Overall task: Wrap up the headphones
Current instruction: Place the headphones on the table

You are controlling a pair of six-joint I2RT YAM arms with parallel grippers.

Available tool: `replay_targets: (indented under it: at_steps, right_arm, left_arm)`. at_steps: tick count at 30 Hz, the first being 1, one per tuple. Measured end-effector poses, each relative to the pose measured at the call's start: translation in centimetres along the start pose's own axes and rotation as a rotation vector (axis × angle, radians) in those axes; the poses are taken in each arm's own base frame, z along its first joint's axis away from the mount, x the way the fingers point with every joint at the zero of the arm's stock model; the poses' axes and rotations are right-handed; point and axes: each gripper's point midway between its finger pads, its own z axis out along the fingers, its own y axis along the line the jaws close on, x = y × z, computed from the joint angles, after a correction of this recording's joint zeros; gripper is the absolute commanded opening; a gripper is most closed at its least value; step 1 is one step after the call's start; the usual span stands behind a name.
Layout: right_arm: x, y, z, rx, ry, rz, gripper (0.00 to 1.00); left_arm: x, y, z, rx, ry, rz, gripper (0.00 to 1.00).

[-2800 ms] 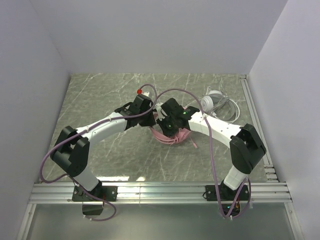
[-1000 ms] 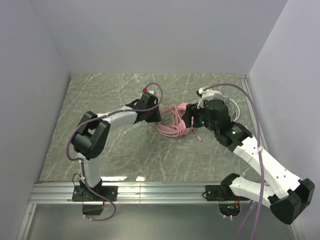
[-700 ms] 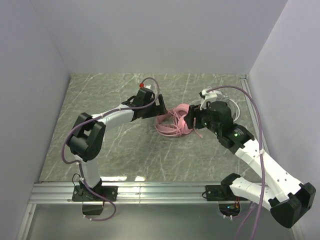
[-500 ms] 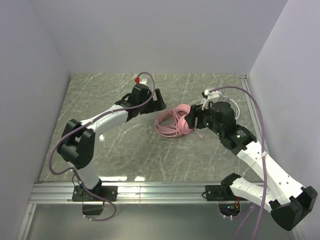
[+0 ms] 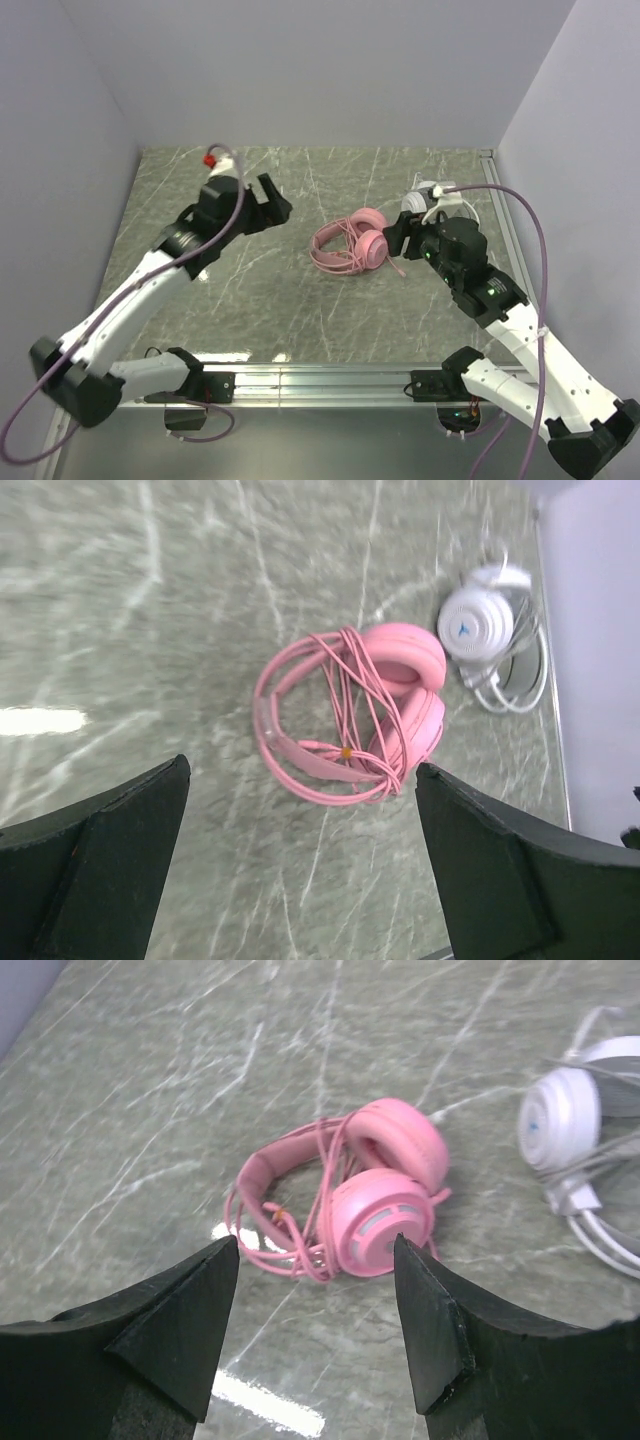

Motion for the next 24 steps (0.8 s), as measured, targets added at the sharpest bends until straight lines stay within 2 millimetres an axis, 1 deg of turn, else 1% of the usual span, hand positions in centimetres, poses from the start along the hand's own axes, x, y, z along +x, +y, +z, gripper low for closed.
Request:
replay_targets:
  at_steps: [3,6,9,10,12,14,17,21,24]
  right_arm:
    - [-0.8,-0.9,-0.9,0.046,-0.042,0.015,0.71]
    - [-1.9,-1.6,-2.8,0.067,-0.126,0.041,0.71]
    - [-2.1,-2.4,-4.9,0.08,-0.201,0.071,0.71]
    - [-2.3,-2.7,-5.5,0.085,-0.226,0.081,0.71]
    - [-3.3,-3.0,-7.1,0.093,-0.289,0.103,0.71]
    - [-4.1,-3.5,-8.3,0.104,-0.343,0.128,0.71]
    - [-4.3,-4.3,-9.7,0.127,-0.392,0.154,0.71]
    - [-3.6,-5.1,-10.6,0.147,-0.421,0.178,0.71]
    - [-3.4,-5.4,-10.9,0.157,-0.424,0.189,0.71]
  left_arm:
    - [-1.8,0.8,-3.5,-0.011,-0.097,-0.021,0.99]
    - [-3.3,1.7,-7.6,0.007,-0.216,-0.05,0.99]
    - [-3.6,2.7,-11.0,0.045,-0.295,-0.036,0.99]
    - [-3.6,2.9,-11.8,0.056,-0.311,-0.03,0.99]
    - [-3.7,3.4,-13.5,0.077,-0.351,-0.002,0.99]
    - [-3.4,3.9,-14.5,0.09,-0.374,0.027,0.99]
    - [-2.5,5.1,-15.6,0.096,-0.398,0.077,0.99]
    - [-0.9,6.9,-16.4,0.097,-0.428,0.132,0.99]
    - [0.2,8.0,-16.4,0.1,-0.438,0.156,0.99]
